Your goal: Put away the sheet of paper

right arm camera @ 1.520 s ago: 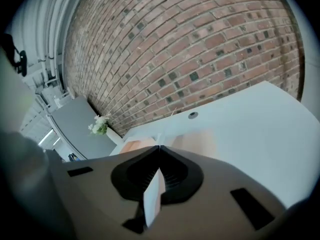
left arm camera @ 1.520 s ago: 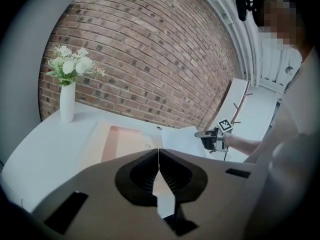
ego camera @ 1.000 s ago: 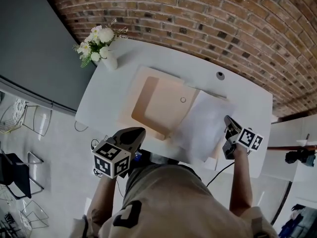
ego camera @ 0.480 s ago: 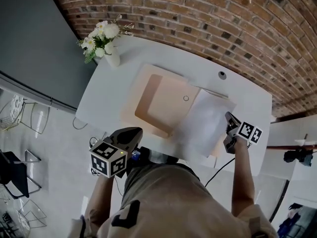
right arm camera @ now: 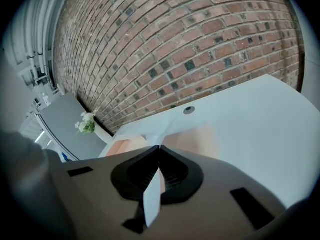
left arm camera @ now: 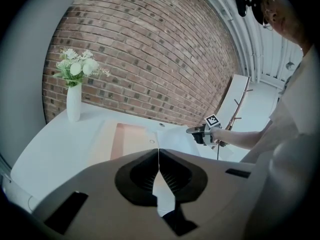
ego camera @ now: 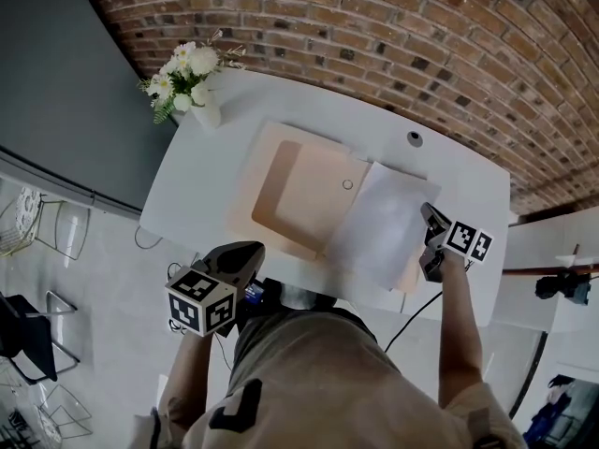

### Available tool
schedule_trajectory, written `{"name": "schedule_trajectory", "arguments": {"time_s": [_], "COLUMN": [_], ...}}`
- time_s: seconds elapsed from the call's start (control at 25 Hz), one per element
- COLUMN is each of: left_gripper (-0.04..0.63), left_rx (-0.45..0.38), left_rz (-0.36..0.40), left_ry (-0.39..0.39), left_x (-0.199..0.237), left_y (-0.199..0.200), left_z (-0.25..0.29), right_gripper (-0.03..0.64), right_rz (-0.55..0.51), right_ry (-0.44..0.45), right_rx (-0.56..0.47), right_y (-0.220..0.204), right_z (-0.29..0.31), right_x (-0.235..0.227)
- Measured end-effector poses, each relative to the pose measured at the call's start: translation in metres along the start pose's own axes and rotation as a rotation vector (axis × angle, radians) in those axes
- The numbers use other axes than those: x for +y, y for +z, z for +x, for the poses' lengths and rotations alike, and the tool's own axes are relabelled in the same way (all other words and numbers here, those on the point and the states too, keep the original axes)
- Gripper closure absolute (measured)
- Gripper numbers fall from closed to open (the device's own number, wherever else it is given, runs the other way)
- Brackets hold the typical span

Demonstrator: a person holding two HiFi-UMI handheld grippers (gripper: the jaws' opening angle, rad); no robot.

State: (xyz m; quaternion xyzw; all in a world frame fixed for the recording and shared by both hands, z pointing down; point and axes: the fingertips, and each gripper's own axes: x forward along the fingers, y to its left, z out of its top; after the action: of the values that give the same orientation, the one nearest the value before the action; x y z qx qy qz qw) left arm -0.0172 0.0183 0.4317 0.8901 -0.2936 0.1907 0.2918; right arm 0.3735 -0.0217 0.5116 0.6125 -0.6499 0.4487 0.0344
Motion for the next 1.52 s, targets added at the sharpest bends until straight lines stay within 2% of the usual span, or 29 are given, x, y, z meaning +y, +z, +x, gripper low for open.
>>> {"name": "schedule_trajectory", "arguments": {"time_s": [0.68, 1.52], "left_gripper": [0.578, 0.578], "left_rx": [0.001, -0.003], "left_rz": [0.010, -0.011], "left_ry": [0.021, 0.058], "left_x": [-0.001, 0.015], "left_y": [0.004, 0.004], "left_z": [0.000, -0.006], "right_gripper": [0.594, 0.594], "right_rz": [-0.035, 0.021], "right_ry": [0.057, 0.100], "right_rx": [0.040, 0.079], "right_y": [-0.001, -0.011], "right_z": [0.020, 0.051], "right_x": [0.019, 0.035]}}
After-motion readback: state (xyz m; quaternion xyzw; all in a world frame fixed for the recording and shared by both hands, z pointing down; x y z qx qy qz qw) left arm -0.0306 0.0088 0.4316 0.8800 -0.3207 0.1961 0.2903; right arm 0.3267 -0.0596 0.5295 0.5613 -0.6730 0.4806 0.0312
